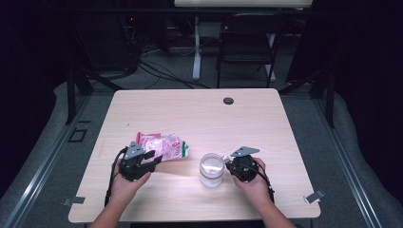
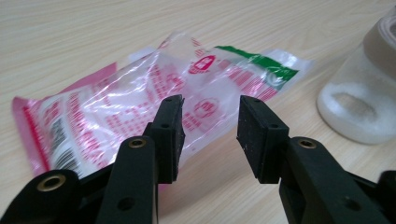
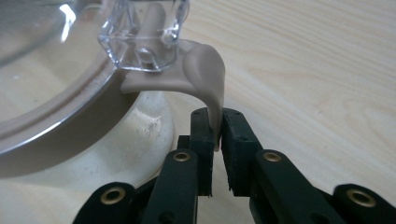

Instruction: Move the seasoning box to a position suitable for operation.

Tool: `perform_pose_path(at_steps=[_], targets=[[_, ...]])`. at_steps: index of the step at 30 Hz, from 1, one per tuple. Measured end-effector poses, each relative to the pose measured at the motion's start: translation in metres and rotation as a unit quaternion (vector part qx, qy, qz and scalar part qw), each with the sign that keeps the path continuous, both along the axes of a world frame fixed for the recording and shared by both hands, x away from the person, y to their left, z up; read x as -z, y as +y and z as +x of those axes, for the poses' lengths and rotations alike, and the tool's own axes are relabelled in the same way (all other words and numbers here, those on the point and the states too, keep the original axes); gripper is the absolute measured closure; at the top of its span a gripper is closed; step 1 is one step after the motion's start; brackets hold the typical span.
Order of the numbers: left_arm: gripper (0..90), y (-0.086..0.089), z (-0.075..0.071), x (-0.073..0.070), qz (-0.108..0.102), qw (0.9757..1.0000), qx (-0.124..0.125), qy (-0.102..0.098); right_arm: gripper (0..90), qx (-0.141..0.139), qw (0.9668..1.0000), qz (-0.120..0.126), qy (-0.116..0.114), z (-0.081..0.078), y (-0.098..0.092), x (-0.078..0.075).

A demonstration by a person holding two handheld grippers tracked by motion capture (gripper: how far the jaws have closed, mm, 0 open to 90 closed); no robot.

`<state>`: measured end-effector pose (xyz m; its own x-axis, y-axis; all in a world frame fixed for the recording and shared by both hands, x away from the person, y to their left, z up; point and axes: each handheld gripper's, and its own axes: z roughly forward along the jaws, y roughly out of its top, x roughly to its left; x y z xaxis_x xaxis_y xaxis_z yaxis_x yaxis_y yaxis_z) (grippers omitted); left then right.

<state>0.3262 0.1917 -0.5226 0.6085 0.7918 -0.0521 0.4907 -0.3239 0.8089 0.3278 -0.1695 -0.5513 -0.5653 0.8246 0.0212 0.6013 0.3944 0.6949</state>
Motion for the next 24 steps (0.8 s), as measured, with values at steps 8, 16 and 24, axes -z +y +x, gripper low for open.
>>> perform_pose_path(at_steps=[8,16,24], targets=[[64.2,-0.021,0.002,-0.008,0.014,0.9993,0.031,-0.014,72.9,-0.012,0.9988,0.038,0.028,-0.016,-0.007,-0.003],[61.6,-0.029,0.003,-0.018,-0.001,0.9992,0.041,-0.002,65.9,-0.021,0.998,0.045,0.039,-0.031,-0.012,-0.018],[59.3,-0.035,0.003,-0.041,-0.016,0.9995,0.025,-0.009,62.2,-0.004,0.9986,0.051,0.015,-0.037,-0.027,-0.048]])
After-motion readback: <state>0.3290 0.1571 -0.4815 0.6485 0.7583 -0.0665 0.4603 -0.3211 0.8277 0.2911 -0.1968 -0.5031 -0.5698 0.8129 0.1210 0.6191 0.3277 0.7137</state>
